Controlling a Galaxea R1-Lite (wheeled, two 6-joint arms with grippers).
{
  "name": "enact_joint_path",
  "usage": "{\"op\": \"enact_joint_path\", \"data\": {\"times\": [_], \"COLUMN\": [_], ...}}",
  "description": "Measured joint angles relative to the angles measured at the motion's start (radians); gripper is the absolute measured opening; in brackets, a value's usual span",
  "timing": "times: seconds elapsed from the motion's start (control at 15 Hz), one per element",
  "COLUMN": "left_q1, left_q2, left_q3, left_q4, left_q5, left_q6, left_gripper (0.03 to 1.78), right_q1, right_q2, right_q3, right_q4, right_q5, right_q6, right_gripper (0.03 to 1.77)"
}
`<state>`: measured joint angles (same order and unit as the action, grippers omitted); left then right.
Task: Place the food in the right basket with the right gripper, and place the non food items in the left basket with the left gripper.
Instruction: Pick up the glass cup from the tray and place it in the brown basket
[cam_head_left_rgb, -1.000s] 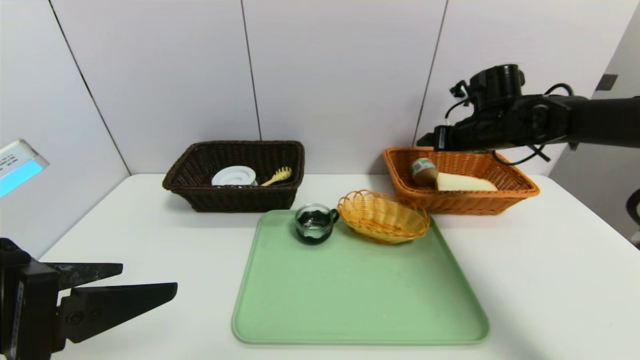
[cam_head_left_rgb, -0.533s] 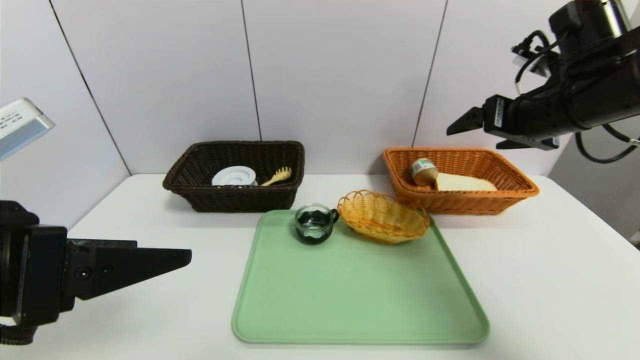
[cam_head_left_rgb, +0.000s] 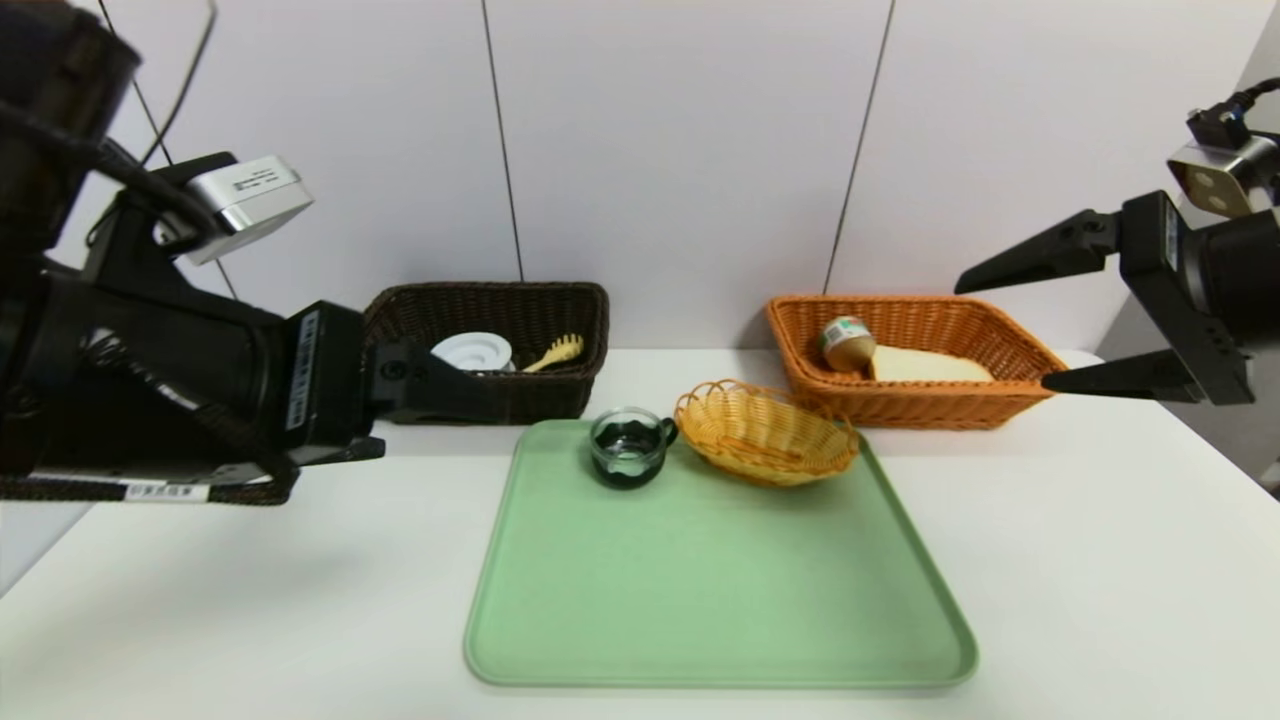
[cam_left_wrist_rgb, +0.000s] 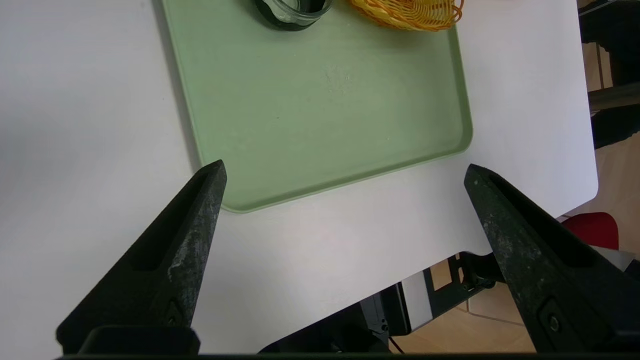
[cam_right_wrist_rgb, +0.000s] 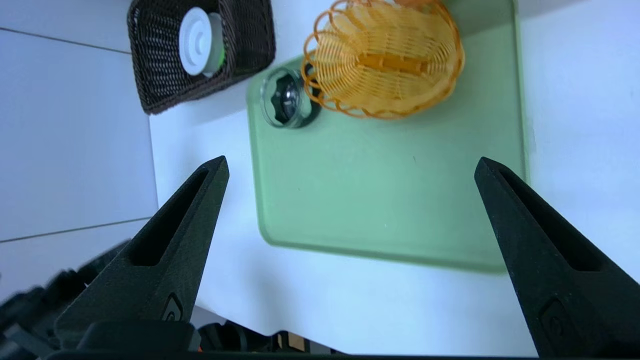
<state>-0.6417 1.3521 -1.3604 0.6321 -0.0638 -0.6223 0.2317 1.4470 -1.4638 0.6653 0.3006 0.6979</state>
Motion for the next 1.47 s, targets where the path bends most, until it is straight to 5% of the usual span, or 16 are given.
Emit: {"op": "enact_joint_path", "data": {"times": [0.33, 0.53, 0.67, 1.47], "left_q1": [-0.005, -0.031, -0.041, -0.042], "left_q2": [0.317, 0.481, 0.561, 0.774], "left_q3": [-0.457, -0.576, -0.597, -0.605], "left_q4": [0.309, 0.422, 0.4, 0.246], "left_q5": [0.033, 0.185, 0.251, 0.318], "left_q6": [-0.08, -0.086, -0.082, -0.098], "left_gripper": [1.69, 1.69, 1.69, 1.69], "right_q1": [-0.014, -0.015, -0.015, -0.014], "right_q2": [-0.134, -0.158, -0.163, -0.17], "right_q3": [0.161, 0.197, 0.213, 0.259], "right_q4": [-0.008, -0.01, -0.011, -0.011], "right_q5": [-0.013, -0.029, -0.029, -0.028], "right_q6": [-0.001, -0.001, 0.0, 0.0], "right_gripper": [1.69, 1.7, 1.7, 1.7]}}
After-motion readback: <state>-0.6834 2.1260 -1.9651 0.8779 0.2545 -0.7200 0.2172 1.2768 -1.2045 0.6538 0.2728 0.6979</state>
